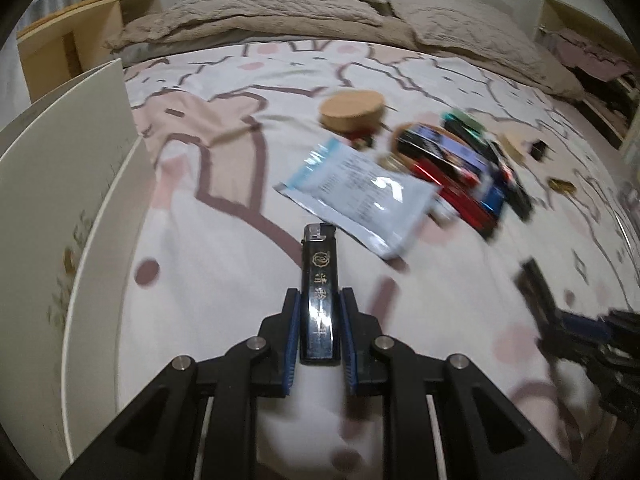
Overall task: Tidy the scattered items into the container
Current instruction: 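Lift the lighter with left gripper while right gripper lifts and turns the tube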
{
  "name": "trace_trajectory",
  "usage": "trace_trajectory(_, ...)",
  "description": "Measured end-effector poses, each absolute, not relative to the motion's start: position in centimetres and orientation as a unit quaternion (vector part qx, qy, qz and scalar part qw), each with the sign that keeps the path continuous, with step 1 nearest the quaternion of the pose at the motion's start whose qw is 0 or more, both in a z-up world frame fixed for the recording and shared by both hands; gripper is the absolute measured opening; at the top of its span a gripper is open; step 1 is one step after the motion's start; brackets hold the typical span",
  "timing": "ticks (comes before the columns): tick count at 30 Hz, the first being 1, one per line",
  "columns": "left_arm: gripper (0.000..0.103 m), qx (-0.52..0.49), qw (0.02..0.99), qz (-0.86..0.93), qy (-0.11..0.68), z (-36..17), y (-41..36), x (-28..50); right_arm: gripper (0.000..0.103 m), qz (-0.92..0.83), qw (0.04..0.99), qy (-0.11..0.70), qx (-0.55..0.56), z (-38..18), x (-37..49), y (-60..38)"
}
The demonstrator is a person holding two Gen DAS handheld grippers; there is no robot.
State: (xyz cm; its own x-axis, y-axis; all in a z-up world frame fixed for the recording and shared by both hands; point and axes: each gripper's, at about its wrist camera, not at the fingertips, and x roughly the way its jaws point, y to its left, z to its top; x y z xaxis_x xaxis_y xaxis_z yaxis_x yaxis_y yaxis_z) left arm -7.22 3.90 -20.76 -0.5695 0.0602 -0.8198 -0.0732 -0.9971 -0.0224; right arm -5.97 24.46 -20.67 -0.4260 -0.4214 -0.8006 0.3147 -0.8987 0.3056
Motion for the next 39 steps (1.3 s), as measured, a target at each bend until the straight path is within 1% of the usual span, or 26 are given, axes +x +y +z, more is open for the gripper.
trace_trajectory(8,0.019,-0.472,0.114,0.874,0.017,-20.4,7.6,-2.2,0.02,-0.835,0.229,-0.042,0.498,-20.7,-4.5,24.8)
trace_trajectory(11,0.019,-0.474,0.137,0.87,0.02,-20.4,8.6,-0.4,0.02,-0.836,0.231,-0.02,0.498,-20.7,-3.8,24.6)
trace_trajectory(14,0.019,-0.47,0.137,0.871,0.033,-20.3,9.2,1.1,0.02,-0.839,0.227,0.005,0.494,-20.7,-3.2,24.3)
trace_trajectory(15,0.024,-0.468,0.134,0.873,0.039,-20.3,9.3,1.5,0.02,-0.841,0.224,0.017,0.492,-20.6,-3.0,24.0)
trace_trajectory(16,0.037,-0.466,0.127,0.875,0.046,-20.3,9.3,1.9,0.021,-0.842,0.222,0.025,0.49,-20.6,-2.9,23.9)
trace_trajectory(17,0.046,-0.465,0.12,0.876,0.051,-20.4,9.3,2.1,0.021,-0.844,0.219,0.037,0.488,-20.6,-2.7,23.7)
trace_trajectory(18,0.063,-0.465,0.111,0.877,0.056,-20.4,9.3,2.3,0.021,-0.846,0.217,0.045,0.486,-20.5,-2.6,23.6)
trace_trajectory(19,0.07,-0.464,0.101,0.878,0.061,-20.5,9.2,2.5,0.021,-0.847,0.215,0.053,0.484,-20.5,-2.5,23.5)
trace_trajectory(20,0.072,-0.465,0.095,0.878,0.063,-20.6,9.0,2.5,0.021,-0.848,0.213,0.056,0.483,-20.6,-2.5,23.5)
trace_trajectory(24,0.073,-0.467,0.075,0.879,0.056,-20.7,7.8,2.0,0.021,-0.852,0.194,0.044,0.484,-20.5,-2.9,24.6)
trace_trajectory(28,0.081,-0.471,0.041,0.88,0.045,-20.8,6.2,1.1,0.021,-0.856,0.175,0.018,0.487,-20.4,-3.6,26.4)
trace_trajectory(33,0.082,-0.47,0.004,0.882,0.041,-20.8,4.6,0.1,0.021,-0.858,0.157,-0.001,0.489,-20.4,-4.2,28.1)
trace_trajectory(35,0.084,-0.467,-0.007,0.883,0.046,-20.9,4.3,-0.2,0.021,-0.858,0.148,0.008,0.491,-20.2,-4.2,28.5)
trace_trajectory(36,0.087,-0.465,-0.015,0.884,0.049,-20.9,4.2,-0.4,0.022,-0.859,0.146,0.016,0.491,-20.2,-4.2,28.6)
trace_trajectory(37,0.089,-0.463,-0.02,0.885,0.053,-21.0,4.2,-0.6,0.032,-0.859,0.146,0.021,0.491,-20.1,-4.2,28.7)
trace_trajectory(38,0.089,-0.46,-0.024,0.886,0.057,-21.0,4.2,-0.7,0.046,-0.858,0.145,0.03,0.491,-20.0,-4.1,28.7)
trace_trajectory(39,0.09,-0.457,-0.027,0.887,0.062,-21.0,4.2,-0.9,0.083,-0.858,0.137,0.043,0.493,-20.1,-4.0,28.7)
